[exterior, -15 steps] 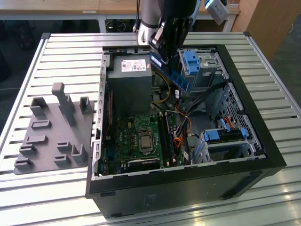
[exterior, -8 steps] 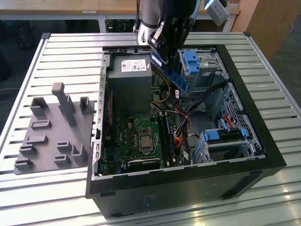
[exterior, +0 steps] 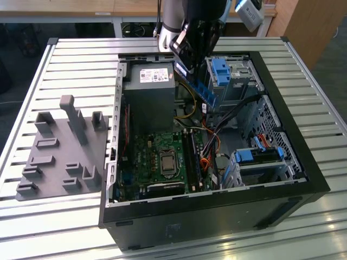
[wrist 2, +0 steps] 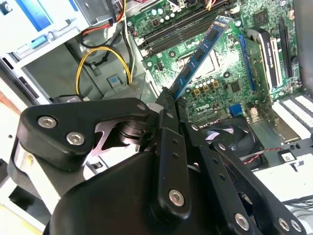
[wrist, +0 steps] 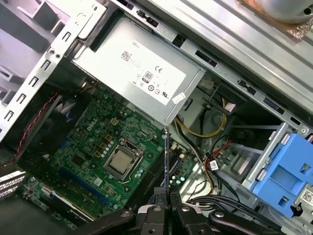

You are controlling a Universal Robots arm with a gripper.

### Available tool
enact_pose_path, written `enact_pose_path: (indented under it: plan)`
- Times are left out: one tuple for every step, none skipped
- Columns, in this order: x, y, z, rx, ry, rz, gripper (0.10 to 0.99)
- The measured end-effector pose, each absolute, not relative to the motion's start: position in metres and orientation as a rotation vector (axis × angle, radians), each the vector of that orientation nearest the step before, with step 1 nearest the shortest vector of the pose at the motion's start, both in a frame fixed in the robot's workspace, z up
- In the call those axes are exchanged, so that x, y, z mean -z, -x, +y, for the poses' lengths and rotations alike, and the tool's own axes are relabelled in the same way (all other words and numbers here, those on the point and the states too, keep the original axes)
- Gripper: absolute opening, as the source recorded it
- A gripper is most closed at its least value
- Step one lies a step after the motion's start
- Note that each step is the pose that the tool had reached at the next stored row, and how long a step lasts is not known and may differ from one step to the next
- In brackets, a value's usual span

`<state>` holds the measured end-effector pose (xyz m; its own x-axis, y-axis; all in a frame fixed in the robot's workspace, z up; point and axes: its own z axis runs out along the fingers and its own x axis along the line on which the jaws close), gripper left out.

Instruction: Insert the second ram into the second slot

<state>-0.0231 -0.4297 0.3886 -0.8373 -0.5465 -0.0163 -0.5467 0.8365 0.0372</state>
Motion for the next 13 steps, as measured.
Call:
enact_pose_path:
  plan:
    - [-0.3885, 0.0231, -0.4297, -0.063, 0.881, 3.009, 0.137]
    - [-0.3885, 0.0231, -0.4297, -0.063, 0.868, 3.013, 0.137]
    - [-0.3886, 0.0231, -0.4297, -0.063, 0.856, 3.016, 0.137]
    - [-0.3885, 0.0231, -0.4297, -0.063, 0.844, 3.02, 0.137]
    - [-0.3885, 0.0231, -0.4297, -0.063, 0.832, 3.023, 0.137]
    - [-0.3885, 0.0231, -0.4297, -0.063, 0.82, 3.026, 0.137]
    - [-0.3885, 0.0231, -0.4297, -0.063, 0.807, 3.029, 0.137]
    - [-0.3885, 0.0231, -0.4297, -0.063, 0.795, 3.032, 0.137]
    - [-0.3885, 0.0231, -0.4297, -0.062, 0.782, 3.035, 0.137]
    - [-0.3885, 0.0231, -0.4297, -0.062, 0.771, 3.038, 0.137]
    - [-0.3885, 0.0231, -0.4297, -0.062, 0.76, 3.041, 0.137]
    - [-0.3885, 0.0231, -0.4297, -0.062, 0.749, 3.043, 0.137]
    - [-0.3885, 0.0231, -0.4297, -0.062, 0.737, 3.046, 0.137]
